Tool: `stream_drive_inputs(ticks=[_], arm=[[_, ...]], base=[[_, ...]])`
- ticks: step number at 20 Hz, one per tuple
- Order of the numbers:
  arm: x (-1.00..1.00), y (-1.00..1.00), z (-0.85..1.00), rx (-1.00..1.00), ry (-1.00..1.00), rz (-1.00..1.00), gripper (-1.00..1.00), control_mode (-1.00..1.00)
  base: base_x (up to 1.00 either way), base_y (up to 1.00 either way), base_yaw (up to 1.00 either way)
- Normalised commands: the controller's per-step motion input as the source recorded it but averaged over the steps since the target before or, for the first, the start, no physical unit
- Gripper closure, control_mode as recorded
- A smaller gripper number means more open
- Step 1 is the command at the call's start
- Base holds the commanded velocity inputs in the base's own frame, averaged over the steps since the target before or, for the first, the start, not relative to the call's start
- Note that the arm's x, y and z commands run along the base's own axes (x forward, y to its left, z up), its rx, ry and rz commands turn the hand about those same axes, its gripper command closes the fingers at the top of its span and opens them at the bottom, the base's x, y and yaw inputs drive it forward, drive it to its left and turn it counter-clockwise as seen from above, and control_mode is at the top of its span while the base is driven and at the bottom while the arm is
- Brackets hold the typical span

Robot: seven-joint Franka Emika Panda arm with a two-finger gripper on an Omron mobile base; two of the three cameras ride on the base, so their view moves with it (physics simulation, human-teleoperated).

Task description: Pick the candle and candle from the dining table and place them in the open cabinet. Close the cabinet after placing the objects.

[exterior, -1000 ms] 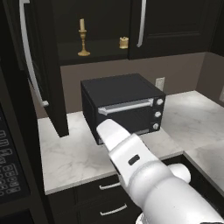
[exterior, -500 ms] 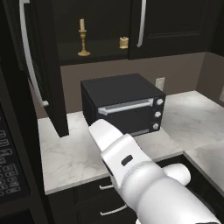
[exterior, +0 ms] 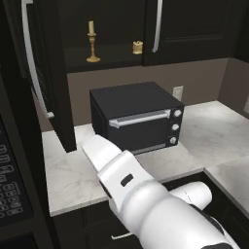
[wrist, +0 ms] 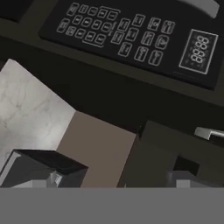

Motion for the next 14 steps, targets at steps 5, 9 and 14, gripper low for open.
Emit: stream_drive_inputs(ticks=[5, 9, 14], arm=[[0.08, 0.16, -0.09, 0.03, 0.00, 0.08, -1.00, -1.00], [0.11, 0.06, -0.03, 0.06, 0.00, 0.10, -1.00, -1.00], [0.05, 0.05, 0.00, 0.07, 0.00, 0.10, -1.00, -1.00]], base=[[0.00, 0.00, 0.00], [0.00, 0.00, 0.00], [0.00, 0.00, 0.00]])
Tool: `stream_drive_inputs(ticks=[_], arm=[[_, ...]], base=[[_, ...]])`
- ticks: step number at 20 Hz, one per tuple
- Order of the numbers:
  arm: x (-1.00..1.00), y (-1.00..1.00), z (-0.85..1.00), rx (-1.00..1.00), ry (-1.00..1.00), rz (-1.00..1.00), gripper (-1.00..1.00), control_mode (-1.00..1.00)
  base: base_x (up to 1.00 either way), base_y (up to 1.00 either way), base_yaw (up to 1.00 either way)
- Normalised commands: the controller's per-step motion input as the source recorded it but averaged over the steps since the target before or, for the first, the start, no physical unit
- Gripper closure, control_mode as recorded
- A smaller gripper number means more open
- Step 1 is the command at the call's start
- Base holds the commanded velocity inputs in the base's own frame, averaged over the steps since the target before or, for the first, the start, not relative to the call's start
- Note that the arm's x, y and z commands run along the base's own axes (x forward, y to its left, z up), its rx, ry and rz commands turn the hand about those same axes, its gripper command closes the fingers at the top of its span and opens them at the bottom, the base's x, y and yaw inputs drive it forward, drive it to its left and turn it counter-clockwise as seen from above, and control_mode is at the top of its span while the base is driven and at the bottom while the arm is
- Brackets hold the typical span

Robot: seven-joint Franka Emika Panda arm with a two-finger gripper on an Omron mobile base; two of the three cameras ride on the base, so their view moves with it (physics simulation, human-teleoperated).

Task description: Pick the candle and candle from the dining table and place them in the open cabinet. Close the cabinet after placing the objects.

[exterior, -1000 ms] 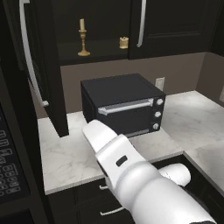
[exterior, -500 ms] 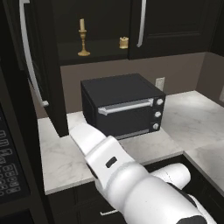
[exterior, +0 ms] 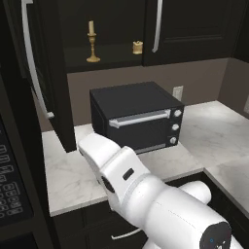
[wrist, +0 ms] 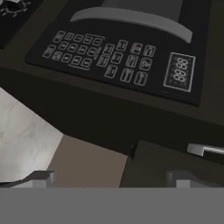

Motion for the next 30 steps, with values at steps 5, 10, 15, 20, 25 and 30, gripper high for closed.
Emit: stream_drive_inputs(ticks=[5, 10, 15, 20, 25, 30], arm=[[0.00, 0.20, 0.00, 0.02, 0.00, 0.06, -1.00, -1.00], [0.00, 0.23, 0.00, 0.00, 0.00, 0.01, -1.00, -1.00], [0.05, 0.19, 0.00, 0.00, 0.00, 0.00, -1.00, -1.00], [0.13, 0.14, 0.00, 0.00, 0.00, 0.00, -1.00, -1.00], [0.23, 0.10, 0.00, 0.00, 0.00, 0.00, -1.00, -1.00], [0.29, 0.13, 0.00, 0.00, 0.00, 0.00, -1.00, -1.00]], base=[[0.00, 0.00, 0.00], [0.00, 0.00, 0.00], [0.00, 0.00, 0.00], [0.00, 0.00, 0.00], [0.00, 0.00, 0.00], [0.00, 0.00, 0.00]])
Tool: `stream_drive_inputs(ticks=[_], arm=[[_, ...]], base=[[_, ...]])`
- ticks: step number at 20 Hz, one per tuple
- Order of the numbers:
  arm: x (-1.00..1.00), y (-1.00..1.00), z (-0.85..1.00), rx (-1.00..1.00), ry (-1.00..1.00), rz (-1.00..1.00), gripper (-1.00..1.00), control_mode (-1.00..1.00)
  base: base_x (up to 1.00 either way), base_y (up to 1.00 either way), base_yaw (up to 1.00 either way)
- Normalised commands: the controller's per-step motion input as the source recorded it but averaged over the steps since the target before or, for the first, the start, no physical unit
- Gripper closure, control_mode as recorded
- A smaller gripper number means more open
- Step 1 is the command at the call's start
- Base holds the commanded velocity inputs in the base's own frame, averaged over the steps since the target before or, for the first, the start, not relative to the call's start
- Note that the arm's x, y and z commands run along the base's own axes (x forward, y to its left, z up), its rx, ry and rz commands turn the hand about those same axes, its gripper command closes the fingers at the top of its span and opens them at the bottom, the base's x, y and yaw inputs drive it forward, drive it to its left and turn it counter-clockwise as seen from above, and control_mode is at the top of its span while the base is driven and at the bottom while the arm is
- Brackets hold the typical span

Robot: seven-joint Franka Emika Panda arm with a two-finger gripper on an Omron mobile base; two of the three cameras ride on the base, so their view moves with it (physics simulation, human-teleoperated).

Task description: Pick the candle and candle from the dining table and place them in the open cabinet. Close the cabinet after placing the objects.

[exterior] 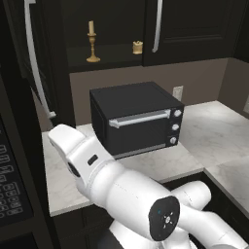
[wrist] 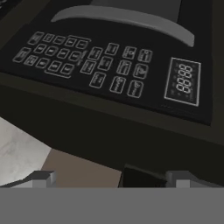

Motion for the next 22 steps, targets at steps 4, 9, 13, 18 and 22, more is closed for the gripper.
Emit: stream_drive_inputs(ticks=[4, 9, 13, 18, 22], arm=[[0.29, 0.22, -0.01, 0.00, 0.00, 0.00, -1.00, -1.00], [0.29, 0.06, 0.00, 0.00, -0.04, 0.00, -1.00, -1.00], [0.13, -0.08, 0.00, 0.00, -0.15, -0.05, -1.00, -1.00], [0.01, -0.42, 0.04, 0.00, -0.13, -0.19, -1.00, -1.00], [0.37, -0.59, 0.00, 0.00, -0.02, -0.20, -1.00, -1.00]], base=[[0.00, 0.00, 0.00], [0.00, 0.00, 0.00], [0.00, 0.00, 0.00], [0.00, 0.00, 0.00], [0.00, 0.00, 0.00]])
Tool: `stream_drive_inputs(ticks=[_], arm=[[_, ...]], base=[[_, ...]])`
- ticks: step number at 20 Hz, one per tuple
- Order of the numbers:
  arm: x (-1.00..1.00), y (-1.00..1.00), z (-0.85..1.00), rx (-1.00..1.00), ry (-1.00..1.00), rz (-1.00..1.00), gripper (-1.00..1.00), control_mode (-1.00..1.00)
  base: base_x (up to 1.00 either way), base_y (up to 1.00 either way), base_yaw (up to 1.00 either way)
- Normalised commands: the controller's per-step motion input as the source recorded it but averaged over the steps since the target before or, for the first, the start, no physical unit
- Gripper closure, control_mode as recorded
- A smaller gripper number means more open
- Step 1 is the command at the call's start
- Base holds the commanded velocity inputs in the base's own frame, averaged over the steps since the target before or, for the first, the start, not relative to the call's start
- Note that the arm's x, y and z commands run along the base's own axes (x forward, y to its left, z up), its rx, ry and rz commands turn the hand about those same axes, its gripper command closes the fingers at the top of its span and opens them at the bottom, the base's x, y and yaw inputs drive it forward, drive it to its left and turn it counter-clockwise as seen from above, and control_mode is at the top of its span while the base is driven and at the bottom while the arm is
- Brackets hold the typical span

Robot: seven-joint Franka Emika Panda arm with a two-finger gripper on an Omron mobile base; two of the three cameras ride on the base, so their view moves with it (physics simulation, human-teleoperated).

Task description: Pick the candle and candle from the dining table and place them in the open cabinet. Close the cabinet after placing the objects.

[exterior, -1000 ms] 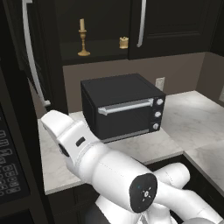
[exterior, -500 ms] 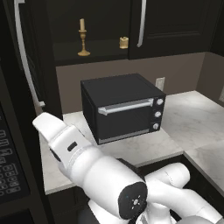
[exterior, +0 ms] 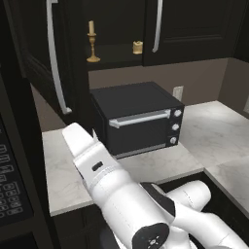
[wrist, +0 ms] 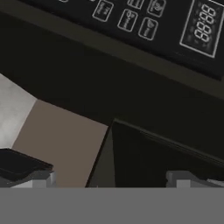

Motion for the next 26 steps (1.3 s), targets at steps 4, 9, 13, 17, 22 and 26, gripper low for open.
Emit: stream_drive_inputs(ticks=[4, 9, 13, 17, 22, 26], arm=[[0.80, -0.53, 0.00, 0.01, 0.00, -0.18, -1.00, -1.00], [1.00, -0.44, 0.02, 0.03, 0.01, -0.15, -1.00, -1.00], [1.00, -0.44, 0.24, 0.04, 0.05, -0.18, -1.00, -1.00], [1.00, -0.50, 0.28, 0.05, 0.10, -0.18, -1.00, -1.00], [1.00, -0.48, 0.19, 0.06, 0.13, -0.17, -1.00, -1.00], [1.00, -0.50, 0.02, 0.04, 0.13, -0.16, -1.00, -1.00]], base=[[0.00, 0.00, 0.00], [0.00, 0.00, 0.00], [0.00, 0.00, 0.00], [0.00, 0.00, 0.00], [0.00, 0.00, 0.00], [0.00, 0.00, 0.00]])
